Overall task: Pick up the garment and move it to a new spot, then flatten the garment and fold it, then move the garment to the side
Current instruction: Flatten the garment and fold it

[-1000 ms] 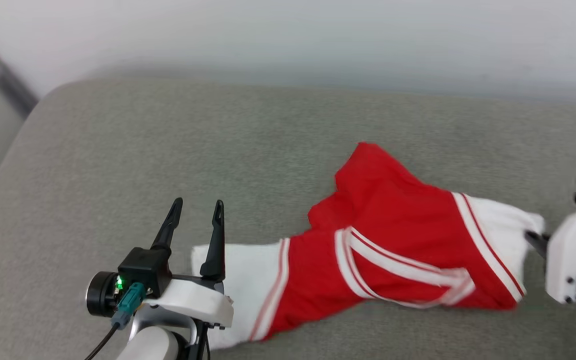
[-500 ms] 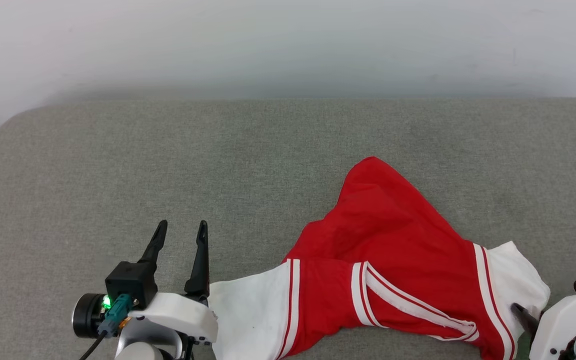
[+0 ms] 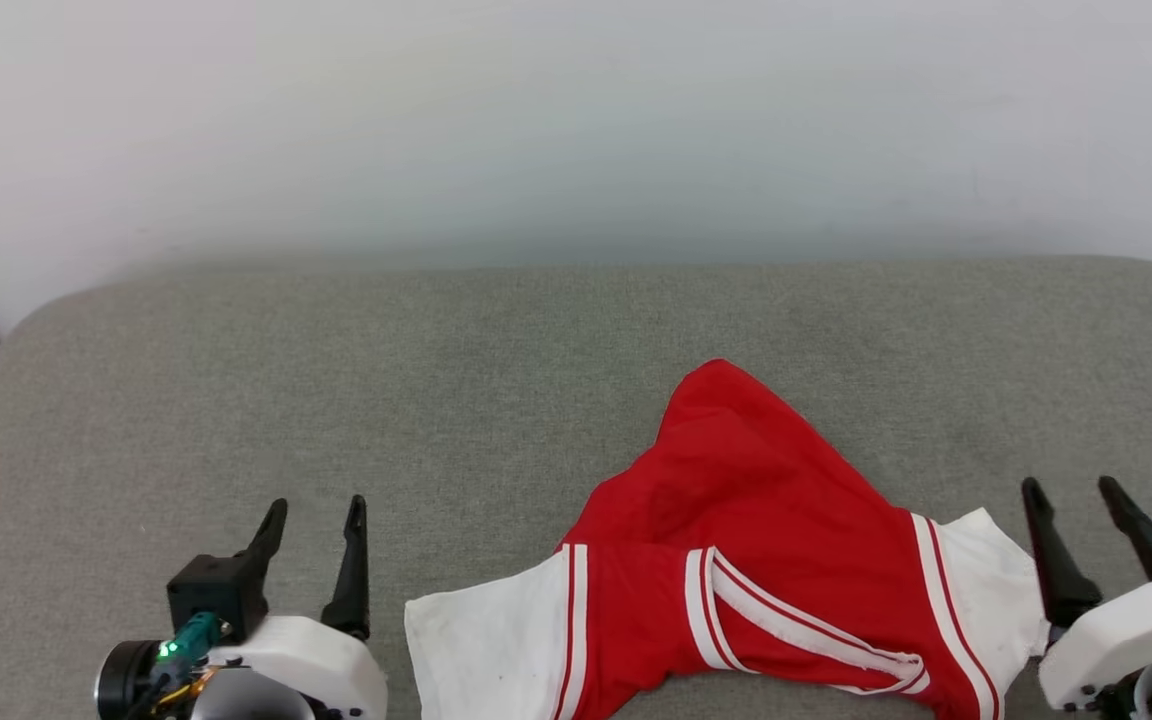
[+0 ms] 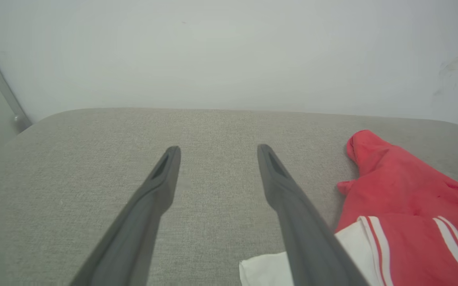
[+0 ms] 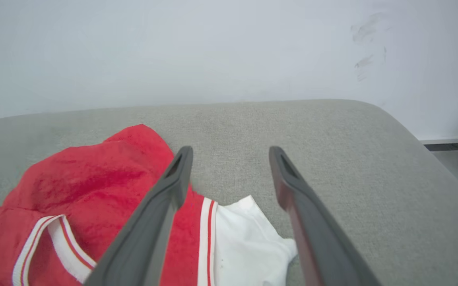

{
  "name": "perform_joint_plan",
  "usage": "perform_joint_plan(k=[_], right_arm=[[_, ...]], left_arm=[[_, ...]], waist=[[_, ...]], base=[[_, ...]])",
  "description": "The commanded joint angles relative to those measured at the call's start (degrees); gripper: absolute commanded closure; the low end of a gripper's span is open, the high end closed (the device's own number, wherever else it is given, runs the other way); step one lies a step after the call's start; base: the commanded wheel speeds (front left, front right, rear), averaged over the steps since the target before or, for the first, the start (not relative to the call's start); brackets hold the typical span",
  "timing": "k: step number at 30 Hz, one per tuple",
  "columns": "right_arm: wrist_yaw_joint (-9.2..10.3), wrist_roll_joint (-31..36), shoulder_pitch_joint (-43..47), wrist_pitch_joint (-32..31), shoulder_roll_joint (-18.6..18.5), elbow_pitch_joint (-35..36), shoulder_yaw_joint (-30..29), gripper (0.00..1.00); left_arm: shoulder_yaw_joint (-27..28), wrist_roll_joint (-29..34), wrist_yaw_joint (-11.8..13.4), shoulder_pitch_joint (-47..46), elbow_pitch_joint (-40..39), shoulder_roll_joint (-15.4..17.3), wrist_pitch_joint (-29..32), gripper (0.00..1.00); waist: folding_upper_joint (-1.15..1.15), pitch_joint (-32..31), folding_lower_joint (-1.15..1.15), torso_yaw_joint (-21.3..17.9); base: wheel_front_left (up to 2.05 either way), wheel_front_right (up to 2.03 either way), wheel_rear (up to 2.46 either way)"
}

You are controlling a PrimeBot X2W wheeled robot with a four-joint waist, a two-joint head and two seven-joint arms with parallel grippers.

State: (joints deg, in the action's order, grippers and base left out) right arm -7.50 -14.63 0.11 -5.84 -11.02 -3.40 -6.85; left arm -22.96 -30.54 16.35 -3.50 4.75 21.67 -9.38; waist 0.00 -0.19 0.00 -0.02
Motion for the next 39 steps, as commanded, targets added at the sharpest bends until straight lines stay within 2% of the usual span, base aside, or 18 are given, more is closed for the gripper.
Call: perform_joint_plan(k=[1, 8, 18, 24, 29, 30, 31, 32, 34, 39], right_arm=[[0.02, 0.61, 1.1, 0.83, 0.48, 1.09, 0.48, 0.0], [0.02, 2.15, 3.8, 2.34, 2.28, 8.1, 3.25, 0.0], [0.02, 3.65, 5.51, 0.5, 3.5, 15.65, 7.25, 0.0], [0.02, 2.61, 3.31, 0.8, 3.29, 16.1, 8.78, 0.0], [0.02, 1.63, 2.23, 1.19, 3.66, 15.04, 8.88, 0.0], [0.02, 1.61, 2.02, 1.32, 3.58, 14.91, 8.78, 0.0], [0.02, 1.44, 1.96, 1.37, 3.56, 14.71, 8.68, 0.0], [0.02, 1.22, 1.98, 1.46, 3.54, 14.54, 8.58, 0.0], [0.02, 0.84, 2.09, 1.12, 3.69, 14.13, 8.09, 0.0], [0.02, -2.44, 2.86, -2.4, 3.13, 12.54, 5.81, 0.0]], left_arm=[[0.39, -0.22, 0.01, 0.75, -0.12, 0.77, 0.67, 0.0], [0.09, -3.13, -1.75, 0.44, -0.18, 3.33, 7.59, 0.0], [-5.62, -8.31, -9.45, -4.01, 3.9, 8.65, 28.63, 0.0], [-7.69, -10.39, -11.92, -6.87, 7.62, 9.72, 36.96, 0.0], [-10.54, -12.24, -13.26, -7.38, 10.86, 8.95, 44.29, 0.0], [-11.11, -12.73, -13.43, -7.22, 11.1, 8.32, 45.37, 0.25], [-11.65, -13.21, -13.69, -6.93, 11.22, 7.65, 46.12, 0.72], [-11.97, -13.62, -13.71, -6.61, 11.18, 6.96, 46.38, 1.0], [-12.36, -13.36, -13.18, -6.15, 10.94, 6.29, 46.13, 1.0], [-10.13, -11.24, -10.29, -6.69, 9.41, 6.55, 40.92, 1.0]], waist=[[0.0, -0.47, 0.0, -0.28], [0.0, -0.87, 0.0, -1.51], [0.0, 1.48, 0.0, -6.62], [0.0, 4.79, 0.0, -9.29], [0.0, 6.68, 0.0, -10.44], [0.0, 6.89, 0.0, -10.57], [0.0, 6.99, 0.0, -10.66], [0.0, 7.04, 0.0, -10.73], [0.0, 7.18, 0.0, -10.72], [0.0, 6.86, 0.0, -9.36]], base=[[0.0, 0.0, 0.0], [0.0, 0.0, 0.0], [0.0, 0.0, 0.0], [0.0, 0.0, 0.0], [0.0, 0.0, 0.0], [0.0, 0.0, 0.0], [0.0, 0.0, 0.0], [0.0, 0.0, 0.0], [0.0, 0.0, 0.0], [0.0, 0.0, 0.0]])
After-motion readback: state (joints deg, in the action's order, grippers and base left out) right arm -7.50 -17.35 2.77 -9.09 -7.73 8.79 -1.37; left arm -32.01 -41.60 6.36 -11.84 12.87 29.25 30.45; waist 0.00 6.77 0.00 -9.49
